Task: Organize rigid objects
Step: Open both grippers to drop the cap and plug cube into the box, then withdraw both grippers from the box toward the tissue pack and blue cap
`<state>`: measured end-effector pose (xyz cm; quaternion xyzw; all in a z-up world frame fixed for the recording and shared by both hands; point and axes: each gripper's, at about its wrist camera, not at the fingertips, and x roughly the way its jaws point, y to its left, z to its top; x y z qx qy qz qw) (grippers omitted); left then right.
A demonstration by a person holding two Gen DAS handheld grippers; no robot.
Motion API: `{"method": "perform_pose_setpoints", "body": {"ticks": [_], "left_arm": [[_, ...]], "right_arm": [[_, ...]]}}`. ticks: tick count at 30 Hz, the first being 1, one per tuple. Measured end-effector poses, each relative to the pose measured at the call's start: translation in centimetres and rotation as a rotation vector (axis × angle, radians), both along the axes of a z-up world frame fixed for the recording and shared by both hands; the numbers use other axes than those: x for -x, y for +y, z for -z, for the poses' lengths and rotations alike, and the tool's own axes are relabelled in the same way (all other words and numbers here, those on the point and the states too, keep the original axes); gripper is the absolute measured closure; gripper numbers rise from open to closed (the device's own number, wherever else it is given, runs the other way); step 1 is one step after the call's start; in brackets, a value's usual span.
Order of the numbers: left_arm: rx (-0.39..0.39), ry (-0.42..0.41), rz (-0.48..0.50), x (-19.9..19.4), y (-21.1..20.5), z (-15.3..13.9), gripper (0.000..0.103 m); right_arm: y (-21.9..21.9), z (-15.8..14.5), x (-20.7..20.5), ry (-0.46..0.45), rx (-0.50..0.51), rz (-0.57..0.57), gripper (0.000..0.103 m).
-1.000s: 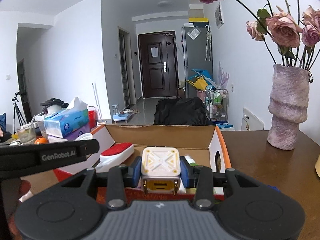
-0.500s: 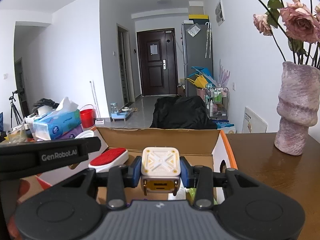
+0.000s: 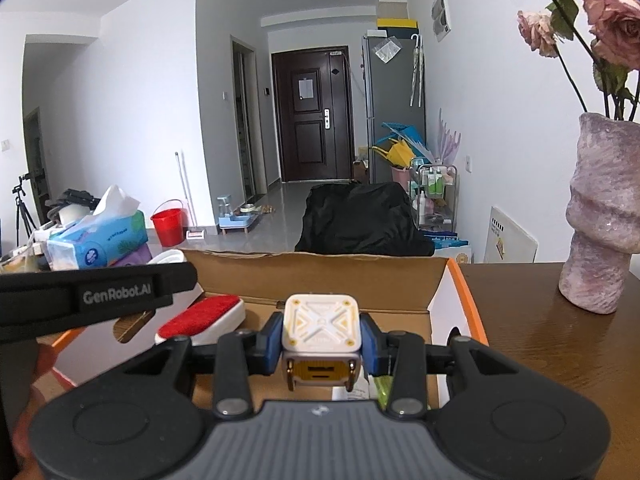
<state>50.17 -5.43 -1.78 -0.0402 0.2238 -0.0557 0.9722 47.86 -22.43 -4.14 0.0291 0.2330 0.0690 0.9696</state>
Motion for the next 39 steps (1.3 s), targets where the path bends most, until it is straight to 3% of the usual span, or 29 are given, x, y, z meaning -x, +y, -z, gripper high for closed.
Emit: {"method": "perform_pose_setpoints", "body": {"ticks": [10, 11, 12, 14, 18, 22, 39], "left_arm": [[-0.003, 0.035, 0.017, -0.8, 0.3, 0.4, 0.059], [-0.008, 0.035, 0.018, -0.7, 0.2, 0.5, 0.052], [-0.016, 0.031, 0.013, -0.6, 0.2, 0.5, 0.037], [-0.027, 0.017, -0.008, -0.2, 0.2, 0.5, 0.015], [-0.014, 0.009, -0.020, 0.1, 0.4, 0.3, 0.001], [-0.006, 0.008, -0.030, 0.1, 0.7, 0.2, 0.000], [0.014, 0.011, -0.069, 0.7, 1.7, -0.2, 0.000]], "right_arm": [[-0.2, 0.4, -0.9, 0.041, 0.010, 0.003, 0.065], [-0.2, 0.3, -0.8, 0.036, 0.013, 0.008, 0.059], [-0.3, 0.2, -0.7, 0.036, 0.015, 0.012, 0.053], [-0.5, 0.1, -0.5, 0.022, 0.007, 0.023, 0.020], [-0.9, -0.1, -0.2, 0.003, 0.010, 0.047, 0.011], [-1.5, 0.1, -0.3, 0.014, 0.001, 0.063, 0.002], [-2.1, 0.1, 0.5, 0.013, 0.011, 0.066, 0.000]]}}
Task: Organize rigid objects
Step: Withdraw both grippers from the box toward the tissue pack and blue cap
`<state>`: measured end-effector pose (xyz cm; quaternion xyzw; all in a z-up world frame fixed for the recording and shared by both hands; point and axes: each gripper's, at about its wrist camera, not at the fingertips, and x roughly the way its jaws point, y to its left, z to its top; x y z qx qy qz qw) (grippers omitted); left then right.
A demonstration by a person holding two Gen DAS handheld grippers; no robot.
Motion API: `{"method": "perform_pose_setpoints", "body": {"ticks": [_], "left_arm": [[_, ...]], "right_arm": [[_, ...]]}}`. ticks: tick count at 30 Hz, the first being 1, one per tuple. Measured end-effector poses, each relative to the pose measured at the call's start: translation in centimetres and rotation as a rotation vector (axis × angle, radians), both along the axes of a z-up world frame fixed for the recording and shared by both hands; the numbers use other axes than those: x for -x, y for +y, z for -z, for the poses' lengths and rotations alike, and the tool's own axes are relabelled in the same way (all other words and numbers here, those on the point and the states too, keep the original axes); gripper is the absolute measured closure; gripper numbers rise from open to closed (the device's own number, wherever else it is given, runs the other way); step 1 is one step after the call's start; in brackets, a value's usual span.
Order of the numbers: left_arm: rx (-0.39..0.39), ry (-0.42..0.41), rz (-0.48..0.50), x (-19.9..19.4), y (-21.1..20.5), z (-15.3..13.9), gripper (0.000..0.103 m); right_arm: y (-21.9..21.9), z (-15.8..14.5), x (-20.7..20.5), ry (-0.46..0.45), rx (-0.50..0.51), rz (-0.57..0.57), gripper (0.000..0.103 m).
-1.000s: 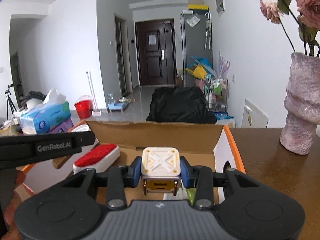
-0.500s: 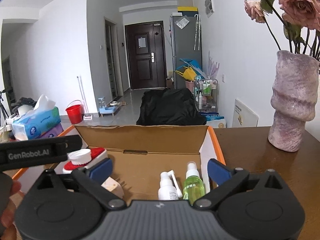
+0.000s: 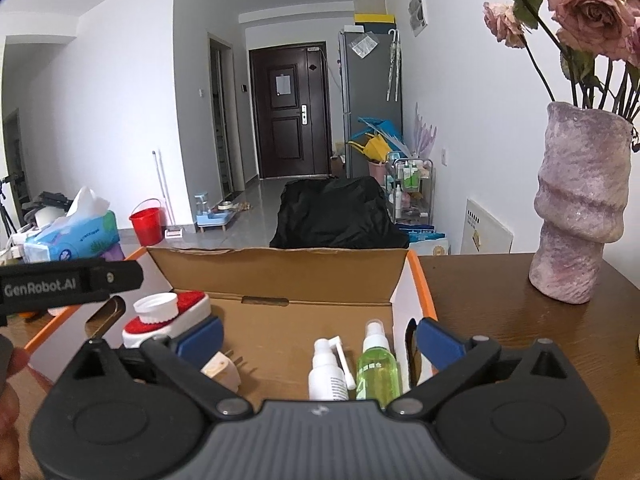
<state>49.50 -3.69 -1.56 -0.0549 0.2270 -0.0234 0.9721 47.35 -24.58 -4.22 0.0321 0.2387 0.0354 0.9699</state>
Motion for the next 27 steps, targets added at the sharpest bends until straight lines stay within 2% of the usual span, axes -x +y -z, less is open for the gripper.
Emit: {"method": "perform_pose_setpoints", "body": {"ticks": [14, 27], "left_arm": [[0.004, -0.021, -0.032, 3.2, 1.4, -0.7, 0.000], [0.006, -0.032, -0.074, 7.6, 3.6, -1.3, 0.000]], "right_arm": [[-1.0, -0.7, 3.0, -0.033, -0.004, -0.004, 0.000], [-2.7, -1.0, 7.5, -0.052, 0.018, 0.030, 0.000]]}}
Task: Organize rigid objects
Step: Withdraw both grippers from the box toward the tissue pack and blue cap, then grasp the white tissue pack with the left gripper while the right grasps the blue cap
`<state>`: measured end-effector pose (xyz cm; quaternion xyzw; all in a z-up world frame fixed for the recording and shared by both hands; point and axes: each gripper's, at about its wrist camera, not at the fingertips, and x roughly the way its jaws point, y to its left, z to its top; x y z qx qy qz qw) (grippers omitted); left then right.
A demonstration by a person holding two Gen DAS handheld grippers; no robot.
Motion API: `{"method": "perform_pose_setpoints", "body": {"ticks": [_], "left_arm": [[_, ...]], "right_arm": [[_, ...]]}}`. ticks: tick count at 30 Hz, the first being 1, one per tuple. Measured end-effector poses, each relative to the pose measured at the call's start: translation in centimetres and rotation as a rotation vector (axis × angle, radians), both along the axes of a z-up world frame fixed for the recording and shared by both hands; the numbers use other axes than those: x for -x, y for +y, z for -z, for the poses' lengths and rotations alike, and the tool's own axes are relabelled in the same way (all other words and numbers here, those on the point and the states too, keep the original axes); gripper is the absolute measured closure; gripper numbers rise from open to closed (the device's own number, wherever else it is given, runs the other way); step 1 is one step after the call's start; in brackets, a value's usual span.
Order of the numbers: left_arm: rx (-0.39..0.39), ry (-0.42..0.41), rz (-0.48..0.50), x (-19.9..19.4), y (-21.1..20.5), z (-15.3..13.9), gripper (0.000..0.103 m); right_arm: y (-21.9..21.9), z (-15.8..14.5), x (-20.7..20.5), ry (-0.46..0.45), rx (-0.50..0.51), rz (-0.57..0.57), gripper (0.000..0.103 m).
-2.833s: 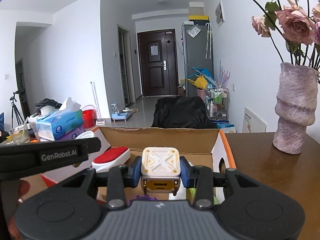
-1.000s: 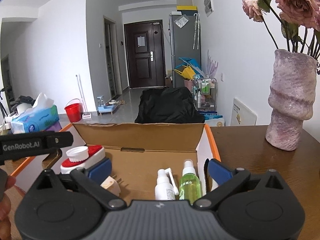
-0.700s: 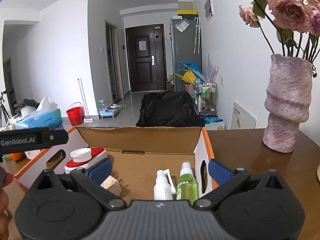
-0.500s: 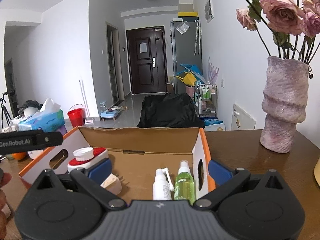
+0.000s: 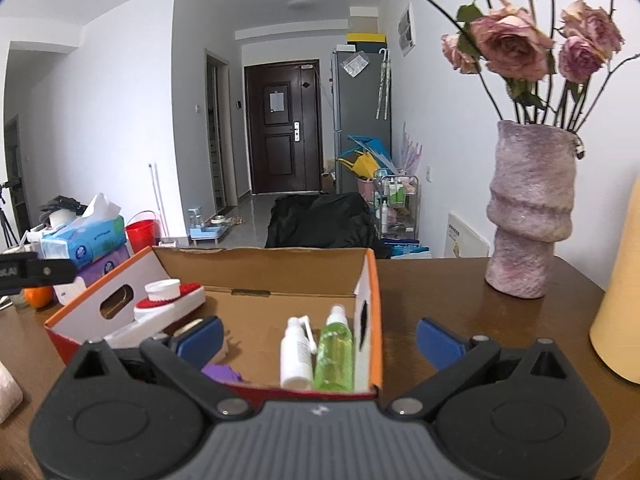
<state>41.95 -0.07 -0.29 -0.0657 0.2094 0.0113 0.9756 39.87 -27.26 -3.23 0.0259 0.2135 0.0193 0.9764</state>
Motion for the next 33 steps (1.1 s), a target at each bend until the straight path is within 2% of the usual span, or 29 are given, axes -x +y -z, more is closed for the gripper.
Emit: {"method": "perform_pose_setpoints", "body": {"ticks": [20, 26, 33], "left_arm": [[-0.004, 0.014, -0.107, 7.3, 6.3, 0.1, 0.000], [-0.014, 0.043, -0.142, 8.4, 9.0, 0.7, 0.000], [-0.039, 0.114, -0.122, 8.5, 11.2, 2.8, 0.000]], "right_arm": [[-4.1, 1.1, 6.5, 0.037, 0.002, 0.112, 0.000], [-6.2, 1.9, 7.7, 0.071, 0.005, 0.169, 0.000], [-8.7, 3.0, 8.8, 0.117, 0.010, 0.234, 0.000]]}}
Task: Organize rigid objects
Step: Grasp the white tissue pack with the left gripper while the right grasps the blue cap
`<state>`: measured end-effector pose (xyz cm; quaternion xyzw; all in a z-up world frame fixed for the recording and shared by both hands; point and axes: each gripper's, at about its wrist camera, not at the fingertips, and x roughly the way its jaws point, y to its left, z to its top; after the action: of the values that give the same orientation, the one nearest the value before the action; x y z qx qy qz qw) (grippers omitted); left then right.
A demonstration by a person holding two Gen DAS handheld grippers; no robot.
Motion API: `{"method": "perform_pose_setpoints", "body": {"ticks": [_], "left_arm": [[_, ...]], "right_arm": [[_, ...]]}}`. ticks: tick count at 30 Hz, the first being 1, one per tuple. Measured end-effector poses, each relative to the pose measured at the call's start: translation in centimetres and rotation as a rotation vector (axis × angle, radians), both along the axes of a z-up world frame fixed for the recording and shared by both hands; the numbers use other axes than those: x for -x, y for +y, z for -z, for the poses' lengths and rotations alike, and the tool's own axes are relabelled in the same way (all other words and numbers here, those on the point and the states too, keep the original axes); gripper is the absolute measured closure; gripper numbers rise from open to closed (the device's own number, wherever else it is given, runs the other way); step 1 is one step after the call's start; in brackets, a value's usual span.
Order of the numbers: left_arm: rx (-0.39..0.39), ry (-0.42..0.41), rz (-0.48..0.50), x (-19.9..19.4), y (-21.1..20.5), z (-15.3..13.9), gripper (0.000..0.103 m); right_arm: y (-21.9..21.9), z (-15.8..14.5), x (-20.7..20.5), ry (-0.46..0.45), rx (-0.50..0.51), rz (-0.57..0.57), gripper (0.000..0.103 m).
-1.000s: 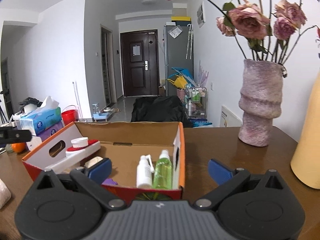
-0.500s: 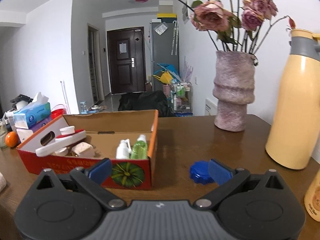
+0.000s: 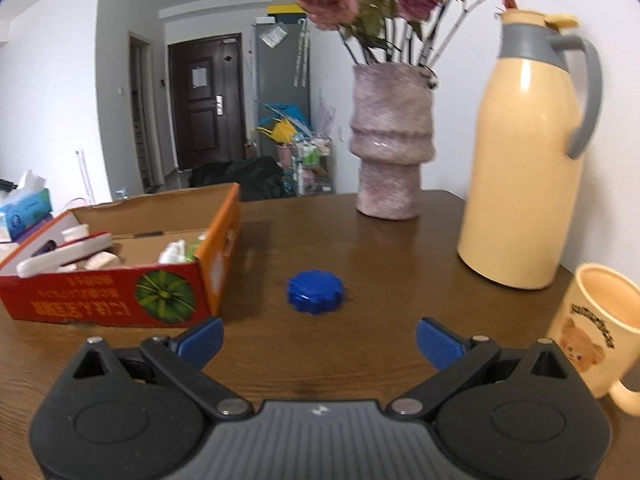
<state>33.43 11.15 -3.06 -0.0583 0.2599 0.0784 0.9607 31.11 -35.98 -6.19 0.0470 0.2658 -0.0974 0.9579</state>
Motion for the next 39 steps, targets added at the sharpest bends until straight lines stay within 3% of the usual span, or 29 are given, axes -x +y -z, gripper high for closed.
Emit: {"method": "perform_pose_setpoints", "body": {"ticks": [15, 34, 39], "left_arm": [[-0.069, 0.110, 0.106, -1.9, 1.1, 3.4, 0.000], [-0.095, 0.189, 0.098, -5.0, 1.1, 5.3, 0.000], [-0.096, 0.182, 0.086, -4.9, 1.0, 5.2, 0.008]], "right_arm": [[-0.8, 1.8, -0.6, 0.064, 0.018, 0.050, 0.000], [-0.5, 2.5, -1.7, 0.090, 0.018, 0.043, 0.000], [-0.2, 2.6, -2.0, 0.091, 0.015, 0.031, 0.000]]}}
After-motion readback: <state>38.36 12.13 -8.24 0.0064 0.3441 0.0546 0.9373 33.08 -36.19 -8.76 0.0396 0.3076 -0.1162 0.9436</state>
